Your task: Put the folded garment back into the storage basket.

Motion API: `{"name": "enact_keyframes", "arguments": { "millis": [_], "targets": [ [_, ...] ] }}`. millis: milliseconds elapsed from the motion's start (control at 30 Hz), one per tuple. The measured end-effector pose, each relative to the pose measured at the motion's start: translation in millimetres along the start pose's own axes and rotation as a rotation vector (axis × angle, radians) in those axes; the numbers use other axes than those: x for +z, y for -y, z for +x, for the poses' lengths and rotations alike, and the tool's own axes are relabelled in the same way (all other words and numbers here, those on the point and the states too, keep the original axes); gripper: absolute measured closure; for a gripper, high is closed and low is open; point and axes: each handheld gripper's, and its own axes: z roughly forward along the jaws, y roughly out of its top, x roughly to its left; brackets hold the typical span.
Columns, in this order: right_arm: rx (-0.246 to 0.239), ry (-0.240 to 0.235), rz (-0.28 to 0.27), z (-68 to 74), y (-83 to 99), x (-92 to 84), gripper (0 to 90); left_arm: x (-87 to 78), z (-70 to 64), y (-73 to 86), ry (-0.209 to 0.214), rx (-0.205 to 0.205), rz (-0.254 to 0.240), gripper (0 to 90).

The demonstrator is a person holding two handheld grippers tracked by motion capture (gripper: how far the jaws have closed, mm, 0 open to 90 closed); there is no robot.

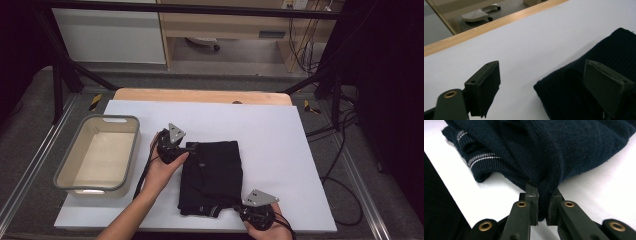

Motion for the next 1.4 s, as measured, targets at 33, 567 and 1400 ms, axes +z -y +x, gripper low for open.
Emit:
{"name": "enact_keyframes", "arguments": {
  "millis": [33, 567, 1400],
  "targets": [
    [0.004, -0.002, -0.001, -0.2, 0.2, 0.1, 83.7, 1.0, 0.2, -0.6, -0.005, 0.0, -0.003, 14.2],
    [0.003, -0.003, -0.011, -0.5, 1.7, 1.1, 83.4, 9.1, 13.0, 2.3, -0.038, -0.035, 0.023, 13.7],
    [-0.013, 0.006, -0.008, 0.6, 1.4, 1.4, 83.2, 16.9, 19.7, 19.7, -0.029, -0.071, 0.06, 27.4]
  ]
}}
